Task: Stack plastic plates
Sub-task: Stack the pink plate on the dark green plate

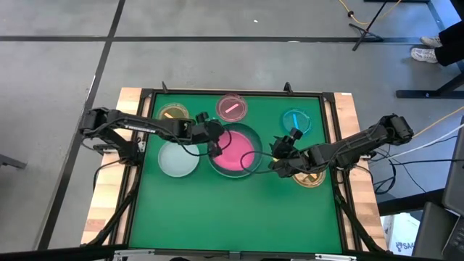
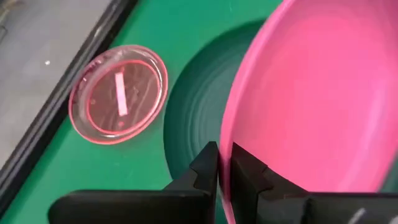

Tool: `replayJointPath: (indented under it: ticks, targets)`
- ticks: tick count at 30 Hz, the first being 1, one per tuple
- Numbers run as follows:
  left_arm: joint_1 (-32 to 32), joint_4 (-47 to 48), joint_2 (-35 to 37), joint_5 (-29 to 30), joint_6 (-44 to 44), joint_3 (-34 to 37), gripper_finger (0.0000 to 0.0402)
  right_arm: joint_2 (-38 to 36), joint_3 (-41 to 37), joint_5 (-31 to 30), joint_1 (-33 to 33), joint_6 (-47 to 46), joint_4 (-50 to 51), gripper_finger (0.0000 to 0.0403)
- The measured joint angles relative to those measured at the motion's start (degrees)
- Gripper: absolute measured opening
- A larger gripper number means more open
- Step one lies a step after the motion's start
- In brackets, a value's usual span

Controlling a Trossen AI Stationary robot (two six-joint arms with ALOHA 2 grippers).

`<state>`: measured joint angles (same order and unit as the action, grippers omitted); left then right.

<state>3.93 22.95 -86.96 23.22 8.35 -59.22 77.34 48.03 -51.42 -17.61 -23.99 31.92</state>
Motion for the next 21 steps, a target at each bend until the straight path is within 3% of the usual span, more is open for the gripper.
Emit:
replayJointPath:
  ticks: [13,21]
  targets:
    - [1.69,-1.13,-3.43,-0.69,-2.13,-0.07,0.0024,0.04,0.00,0.02,0.00,-0.20,-0.26,0.0147]
    - [1.70,-1.11,-3.48,-0.41,-4.69,-0.07,0.0084,0.04,0.00,0.04,0.00,-0.22,-0.28,0.0147]
